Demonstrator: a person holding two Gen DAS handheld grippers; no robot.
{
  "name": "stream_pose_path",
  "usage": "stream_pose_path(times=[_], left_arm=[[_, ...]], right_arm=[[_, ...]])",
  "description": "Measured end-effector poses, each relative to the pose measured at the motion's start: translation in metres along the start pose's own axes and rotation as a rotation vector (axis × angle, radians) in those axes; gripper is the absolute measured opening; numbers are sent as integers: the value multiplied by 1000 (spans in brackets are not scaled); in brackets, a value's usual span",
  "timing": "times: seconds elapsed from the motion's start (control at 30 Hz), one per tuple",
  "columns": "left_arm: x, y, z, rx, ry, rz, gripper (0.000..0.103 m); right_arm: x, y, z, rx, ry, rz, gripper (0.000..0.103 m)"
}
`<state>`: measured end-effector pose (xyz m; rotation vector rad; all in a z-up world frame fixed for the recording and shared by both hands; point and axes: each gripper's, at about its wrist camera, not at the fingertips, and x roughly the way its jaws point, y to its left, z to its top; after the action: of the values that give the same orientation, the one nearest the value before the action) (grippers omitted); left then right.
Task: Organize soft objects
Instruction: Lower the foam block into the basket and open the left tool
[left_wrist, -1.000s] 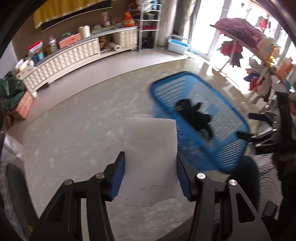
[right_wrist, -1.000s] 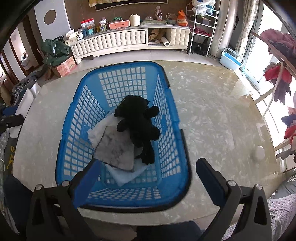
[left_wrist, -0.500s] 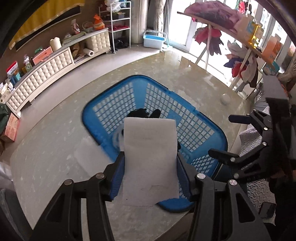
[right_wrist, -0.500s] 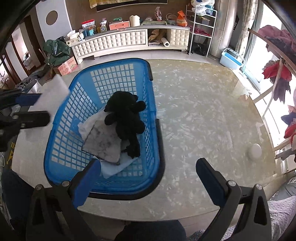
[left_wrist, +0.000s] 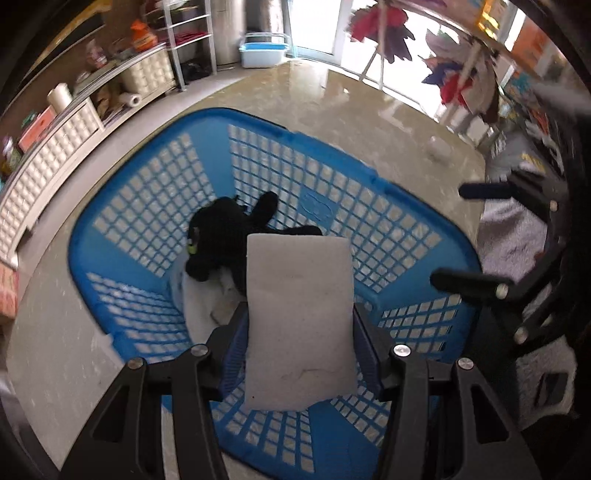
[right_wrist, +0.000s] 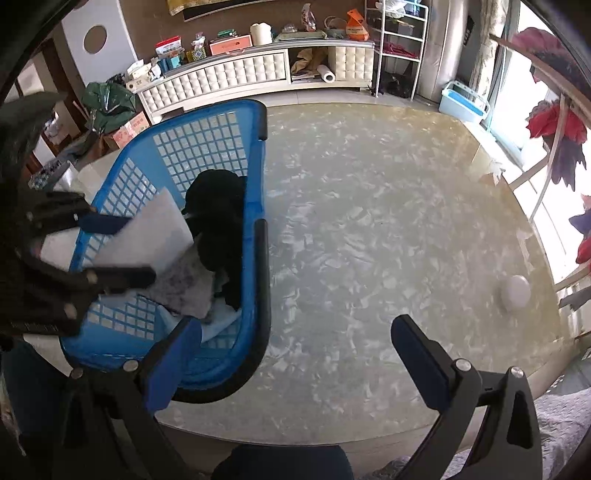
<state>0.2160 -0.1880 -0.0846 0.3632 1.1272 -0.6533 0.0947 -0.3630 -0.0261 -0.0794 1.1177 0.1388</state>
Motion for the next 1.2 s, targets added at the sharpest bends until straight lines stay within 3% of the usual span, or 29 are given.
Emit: stream_pose_path(times=[0.73,0.9,1.03,1.1,1.2], left_arm=[[36,-20,17,141,80,-10,52],[35,-17,18,128,78,21,68],[28,-13,17,114,66,46,72],[22,-13,16,108,55,74,81],[6,-15,13,108,29,58,86]], right_arm=[[7,-11,3,27,4,3,103],[9,-12,4,24,6,9,103],[3,-10,3,21,0,7,103],[-1,-9,2,24,-8,5,103],[-7,-5,0,28,-18,4,103]])
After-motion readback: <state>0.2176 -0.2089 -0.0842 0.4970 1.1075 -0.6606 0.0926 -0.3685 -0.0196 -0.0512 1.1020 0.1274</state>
